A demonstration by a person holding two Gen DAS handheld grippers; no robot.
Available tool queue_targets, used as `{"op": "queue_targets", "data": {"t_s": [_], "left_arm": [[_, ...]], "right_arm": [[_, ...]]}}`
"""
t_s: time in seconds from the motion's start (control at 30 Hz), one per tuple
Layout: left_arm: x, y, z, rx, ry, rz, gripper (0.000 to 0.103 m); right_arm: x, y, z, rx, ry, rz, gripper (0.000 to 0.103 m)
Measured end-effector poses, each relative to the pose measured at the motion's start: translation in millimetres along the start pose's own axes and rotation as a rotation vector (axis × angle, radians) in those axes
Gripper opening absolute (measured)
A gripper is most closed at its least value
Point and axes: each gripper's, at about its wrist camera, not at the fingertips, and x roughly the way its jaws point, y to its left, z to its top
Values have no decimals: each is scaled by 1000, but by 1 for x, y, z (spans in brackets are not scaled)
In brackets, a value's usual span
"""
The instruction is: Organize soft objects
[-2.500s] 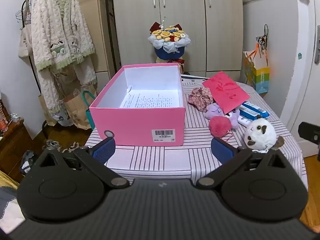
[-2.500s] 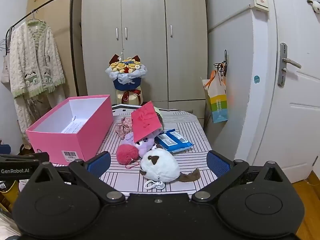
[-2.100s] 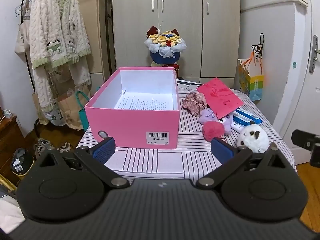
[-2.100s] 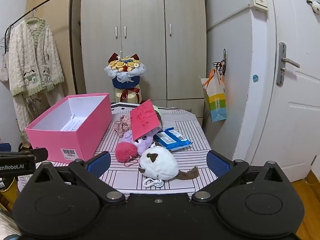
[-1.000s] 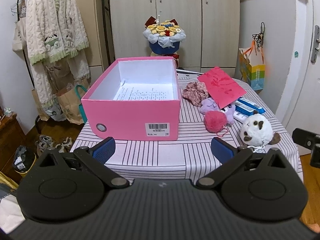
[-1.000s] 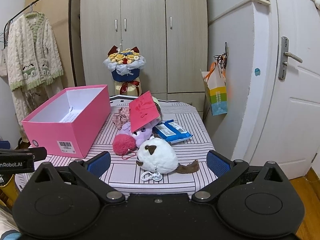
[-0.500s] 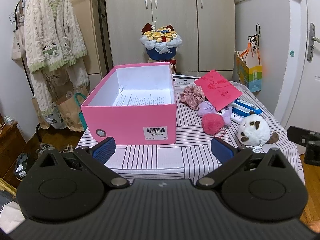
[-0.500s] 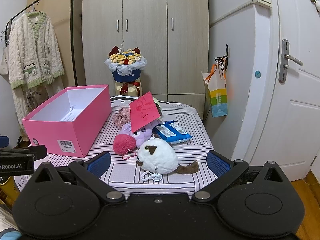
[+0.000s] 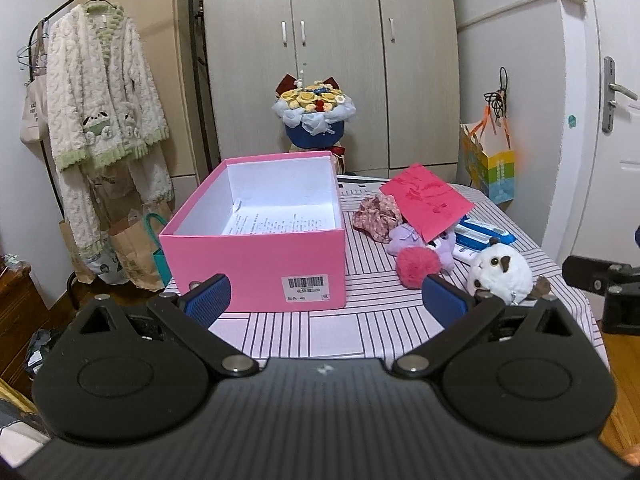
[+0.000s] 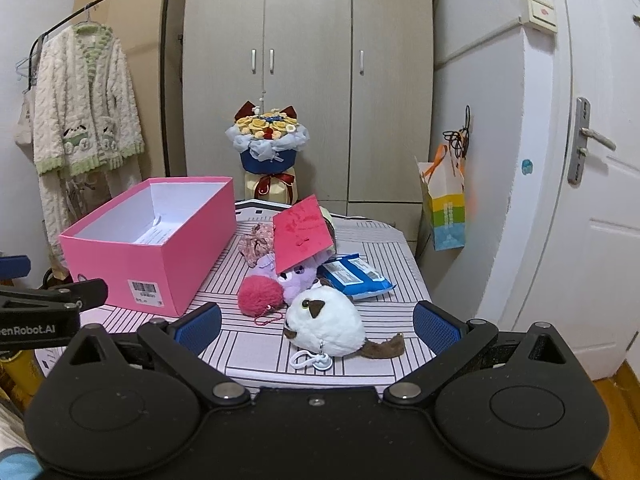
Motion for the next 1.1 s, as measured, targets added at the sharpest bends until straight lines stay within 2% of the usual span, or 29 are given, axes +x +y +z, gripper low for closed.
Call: {"op": "queue_targets", "data": {"t_s": [0.2, 0.3, 0.43, 0.57, 0.63, 0.8, 1.1], "left_arm": [[8, -6, 11, 16, 23, -53, 103], [14, -12, 16, 42, 19, -80, 103], [26, -23, 20, 57, 10, -100, 103], [53, -35, 20, 55, 50, -175, 103], [71, -43, 16, 60, 90, -236, 102], [111, -58, 3, 8, 161, -341, 100], [147, -69, -11, -51, 116, -458, 99]], "right_arm": [[-3, -7, 4, -103, -26, 43, 103], [5, -19, -1, -85, -43, 83, 103], [28, -34, -14, -70, -53, 94, 103], [55, -46, -25, -54, -38, 197, 103], [71, -50, -31, -48, -23, 229, 103], [109, -48, -47, -98, 7, 223, 103], [148, -55, -65, -133, 9, 285, 101]]}}
